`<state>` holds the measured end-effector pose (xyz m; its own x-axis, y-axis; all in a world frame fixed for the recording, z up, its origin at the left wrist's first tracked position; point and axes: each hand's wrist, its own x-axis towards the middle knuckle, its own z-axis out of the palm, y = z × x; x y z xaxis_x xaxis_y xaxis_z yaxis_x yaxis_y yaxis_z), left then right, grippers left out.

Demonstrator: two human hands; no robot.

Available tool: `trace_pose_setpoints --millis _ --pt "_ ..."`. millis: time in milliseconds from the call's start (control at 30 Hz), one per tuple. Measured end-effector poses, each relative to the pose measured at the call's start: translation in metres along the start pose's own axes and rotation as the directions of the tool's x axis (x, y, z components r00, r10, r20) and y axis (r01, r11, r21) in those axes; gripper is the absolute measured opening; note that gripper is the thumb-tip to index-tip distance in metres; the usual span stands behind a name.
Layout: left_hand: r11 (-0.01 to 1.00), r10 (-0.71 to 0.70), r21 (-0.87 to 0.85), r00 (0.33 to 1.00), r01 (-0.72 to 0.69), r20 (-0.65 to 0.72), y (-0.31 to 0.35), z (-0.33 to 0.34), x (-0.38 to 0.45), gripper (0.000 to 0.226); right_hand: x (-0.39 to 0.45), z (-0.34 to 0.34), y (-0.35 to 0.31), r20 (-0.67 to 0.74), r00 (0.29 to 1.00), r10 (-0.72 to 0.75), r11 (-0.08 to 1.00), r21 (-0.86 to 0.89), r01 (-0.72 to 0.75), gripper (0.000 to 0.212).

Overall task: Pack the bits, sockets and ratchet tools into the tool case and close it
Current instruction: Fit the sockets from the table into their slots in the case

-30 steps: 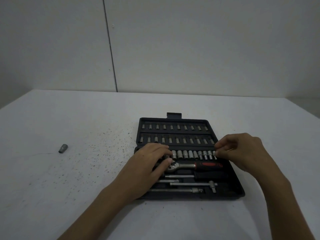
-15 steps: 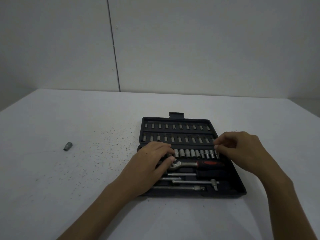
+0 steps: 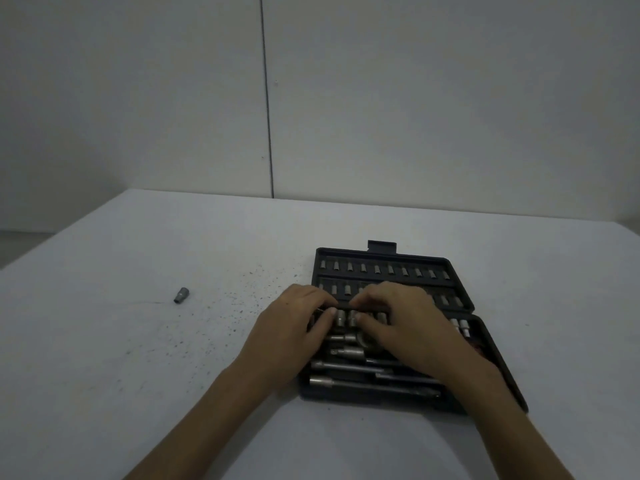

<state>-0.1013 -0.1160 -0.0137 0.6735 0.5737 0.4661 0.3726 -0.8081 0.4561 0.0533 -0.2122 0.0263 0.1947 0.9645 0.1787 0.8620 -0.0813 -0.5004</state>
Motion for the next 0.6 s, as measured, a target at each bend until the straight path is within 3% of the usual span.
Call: trace_pose_setpoints --millis 167,333,600 --pt "0.989 -0.136 0.041 0.988 0.140 -0.077 -0.026 -0.021 -0.008 0.030 0.017 0.028 -0.026 0.026 0.993 -0.113 0.992 -0.049 0.114 0.022" --pt "0.958 -0.240 0.117 0.954 0.263 -0.181 -0.053 -0.037 -0.015 0.016 0.030 0.049 -0.037 0.014 0.993 -0.121 0.990 -0.066 0.122 0.024" --pt "0.870 -0.399 0.162 0.857 0.466 -0.327 -0.078 -0.052 -0.021 0.018 0.029 0.067 -0.036 -0.055 0.989 -0.134 0.982 -0.138 0.125 0.027"
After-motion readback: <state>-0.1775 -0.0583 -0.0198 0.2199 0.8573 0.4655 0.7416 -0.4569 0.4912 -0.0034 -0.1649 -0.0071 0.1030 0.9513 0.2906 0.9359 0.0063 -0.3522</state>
